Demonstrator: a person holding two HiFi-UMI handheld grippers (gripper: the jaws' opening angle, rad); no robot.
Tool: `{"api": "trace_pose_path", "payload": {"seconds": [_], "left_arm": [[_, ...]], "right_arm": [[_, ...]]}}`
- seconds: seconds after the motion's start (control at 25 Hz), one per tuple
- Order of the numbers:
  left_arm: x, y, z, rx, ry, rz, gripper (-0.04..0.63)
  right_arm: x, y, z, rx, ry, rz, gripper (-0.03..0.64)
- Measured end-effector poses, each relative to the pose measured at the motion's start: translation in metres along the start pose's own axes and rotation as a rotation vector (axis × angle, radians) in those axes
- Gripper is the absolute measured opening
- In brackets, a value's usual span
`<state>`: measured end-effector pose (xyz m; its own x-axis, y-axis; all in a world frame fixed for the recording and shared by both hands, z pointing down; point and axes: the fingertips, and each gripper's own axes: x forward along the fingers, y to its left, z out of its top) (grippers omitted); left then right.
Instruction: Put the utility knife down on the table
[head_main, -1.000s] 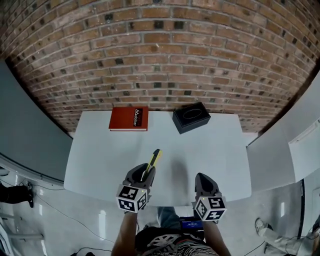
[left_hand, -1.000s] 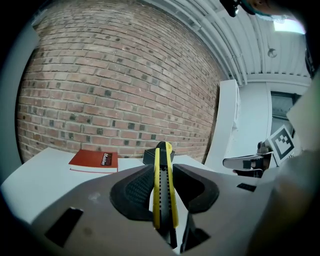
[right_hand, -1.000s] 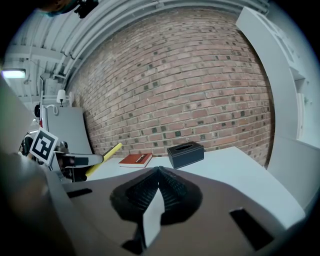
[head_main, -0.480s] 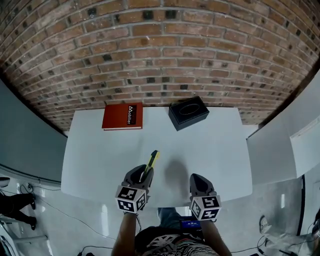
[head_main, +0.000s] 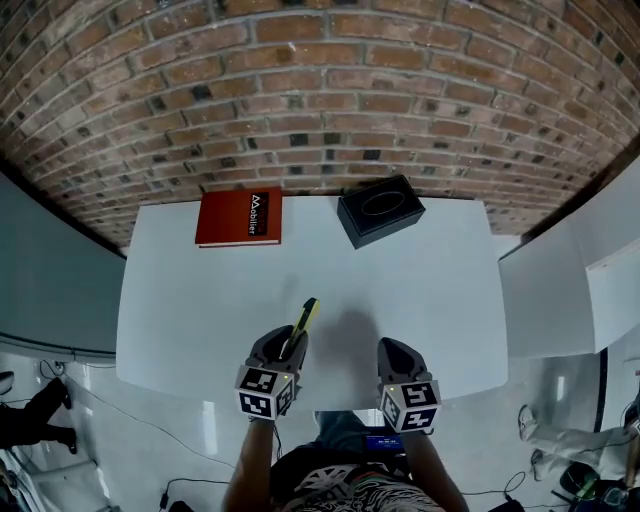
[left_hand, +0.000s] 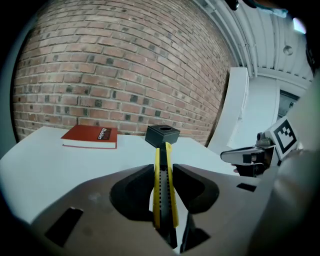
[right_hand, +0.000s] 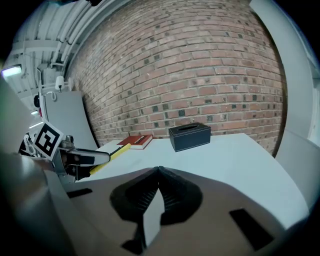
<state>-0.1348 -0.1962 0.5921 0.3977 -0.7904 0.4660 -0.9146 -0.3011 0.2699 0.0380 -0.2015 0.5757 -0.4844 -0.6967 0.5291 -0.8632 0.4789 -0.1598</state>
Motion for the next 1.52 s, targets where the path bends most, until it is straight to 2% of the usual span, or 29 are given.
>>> {"api": "trace_pose_path", "payload": {"seconds": [0.52,1.04,1.36,1.52], "left_arm": [[0.036,0.010,-0.046,-0.026,0.127,-0.018,0.121],[0.068,0.017,-0.072,0.064,0.235,-0.017,0.121],[0.078,0.023,-0.083,0.080,0.274,0.021,0.121],[0.081,0.025,-0.089,0.112,0.300,0.031,0.121]], "right_arm": [[0.021,-0.023,-0.020,0.049,0.075,-0.040,0.000],[0.045,-0.030,-0.023,0.063,0.115,-0.039,0.000],[0.047,-0.038,-0.022,0.064,0.122,-0.045,0.000],[0.046,-0.040,-0.022,0.072,0.120,-0.048,0.000]]}}
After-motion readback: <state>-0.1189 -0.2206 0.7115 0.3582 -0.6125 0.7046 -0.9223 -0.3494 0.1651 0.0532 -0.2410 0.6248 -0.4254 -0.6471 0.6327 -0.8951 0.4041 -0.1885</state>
